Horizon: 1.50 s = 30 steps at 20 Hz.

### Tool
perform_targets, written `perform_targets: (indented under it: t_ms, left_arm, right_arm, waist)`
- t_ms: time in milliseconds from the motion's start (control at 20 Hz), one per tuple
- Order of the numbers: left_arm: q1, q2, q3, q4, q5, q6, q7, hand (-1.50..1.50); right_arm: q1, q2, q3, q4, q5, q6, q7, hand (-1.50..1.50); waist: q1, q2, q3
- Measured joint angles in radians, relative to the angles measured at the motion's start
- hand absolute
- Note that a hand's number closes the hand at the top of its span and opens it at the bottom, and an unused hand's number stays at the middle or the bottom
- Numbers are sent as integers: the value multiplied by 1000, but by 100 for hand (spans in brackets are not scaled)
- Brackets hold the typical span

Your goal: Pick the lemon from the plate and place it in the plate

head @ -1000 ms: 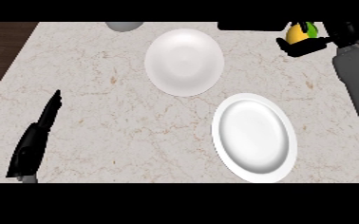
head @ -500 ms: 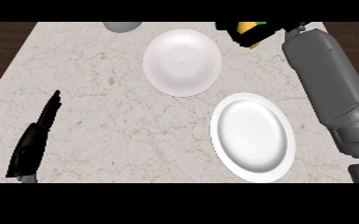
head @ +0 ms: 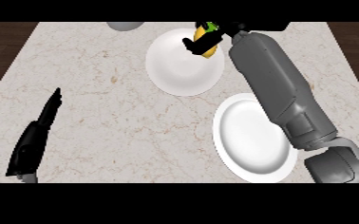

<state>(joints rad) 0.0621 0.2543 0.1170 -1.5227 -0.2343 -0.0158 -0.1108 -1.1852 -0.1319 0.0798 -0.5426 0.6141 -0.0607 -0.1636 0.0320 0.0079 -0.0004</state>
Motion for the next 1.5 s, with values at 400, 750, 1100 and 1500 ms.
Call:
perform_targets:
  t_ms: [400,750,1100,1500]
  left_arm:
    - [-17,6,2,-5,6,-22,3,0]
    - [-30,-3,-4,9,0,-22,-12,0]
    - [-45,-4,3,27,0,-23,-14,0]
    - [-28,-17,-2,20,-8,-16,-12,0]
  right_arm:
    - [-69,93,-3,217,32,-43,-13,150]
    - [-67,125,-68,328,-46,-103,40,-150]
    - [-74,130,-141,345,-118,-161,-19,-150]
    - [-48,72,-303,308,-262,-251,-89,-150]
  waist:
    - [20,8,0]
    - [40,16,0]
    - [40,19,1]
    - [26,15,1]
